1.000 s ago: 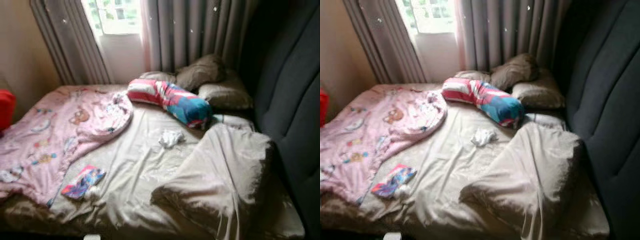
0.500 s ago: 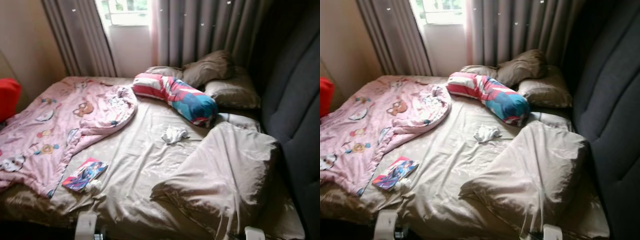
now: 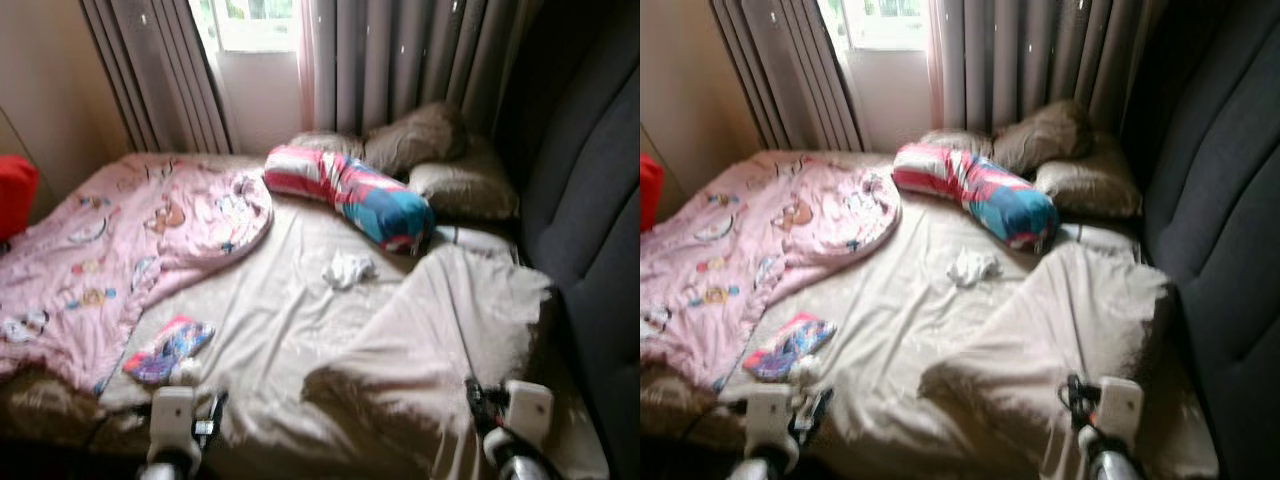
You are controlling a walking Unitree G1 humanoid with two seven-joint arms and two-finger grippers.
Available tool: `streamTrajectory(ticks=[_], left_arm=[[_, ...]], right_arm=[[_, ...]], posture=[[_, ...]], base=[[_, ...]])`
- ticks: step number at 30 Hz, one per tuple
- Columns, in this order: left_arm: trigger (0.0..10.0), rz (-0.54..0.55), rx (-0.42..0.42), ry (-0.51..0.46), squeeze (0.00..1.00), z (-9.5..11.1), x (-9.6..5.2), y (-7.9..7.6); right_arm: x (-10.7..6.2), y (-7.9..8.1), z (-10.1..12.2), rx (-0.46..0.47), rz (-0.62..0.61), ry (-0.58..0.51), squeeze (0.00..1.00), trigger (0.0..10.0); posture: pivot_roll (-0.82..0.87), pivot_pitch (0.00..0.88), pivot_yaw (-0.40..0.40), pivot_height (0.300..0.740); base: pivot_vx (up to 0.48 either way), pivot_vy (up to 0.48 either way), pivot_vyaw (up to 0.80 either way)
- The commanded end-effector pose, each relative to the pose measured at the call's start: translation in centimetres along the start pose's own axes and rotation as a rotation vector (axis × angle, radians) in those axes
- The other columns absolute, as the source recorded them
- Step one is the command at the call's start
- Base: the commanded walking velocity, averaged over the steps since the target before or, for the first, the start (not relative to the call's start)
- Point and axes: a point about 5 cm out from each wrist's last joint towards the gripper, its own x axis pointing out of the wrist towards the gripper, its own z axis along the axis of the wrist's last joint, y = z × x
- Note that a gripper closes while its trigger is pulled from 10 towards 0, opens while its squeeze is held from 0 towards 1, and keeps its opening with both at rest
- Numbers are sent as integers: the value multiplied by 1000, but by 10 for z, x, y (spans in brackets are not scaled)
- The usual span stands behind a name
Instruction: Clean up the room
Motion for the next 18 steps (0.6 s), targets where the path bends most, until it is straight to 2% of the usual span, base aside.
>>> streamTrajectory(ticks=[1, 4, 11, 14, 18], left_arm=[[10000, 15, -10, -3, 0, 1, -1, 4], [10000, -50, -36, 2, 0, 4, 3, 0], [10000, -17, -71, 18, 0, 2, 1, 0], [10000, -29, -65, 10, 0, 4, 1, -3], [10000, -35, -67, 8, 0, 5, 2, -3]], right_arm=[[-1, -1, 1, 4, -11, -11, 0, 10000], [-5, -6, -5, -5, -28, 19, 0, 10000], [-6, -16, -5, 32, -106, 39, 0, 10000], [-5, -17, -3, 31, -111, 35, 0, 10000], [-4, -17, -1, 29, -111, 20, 0, 10000]], posture=[[-55, 0, 12, 740], [-51, 0, 2, 740], [-55, 0, -10, 740], [-47, 0, -16, 740], [-48, 0, -14, 740]], base=[[0, 0, 0], [0, 0, 0], [0, 0, 0], [0, 0, -675], [304, 0, -562]])
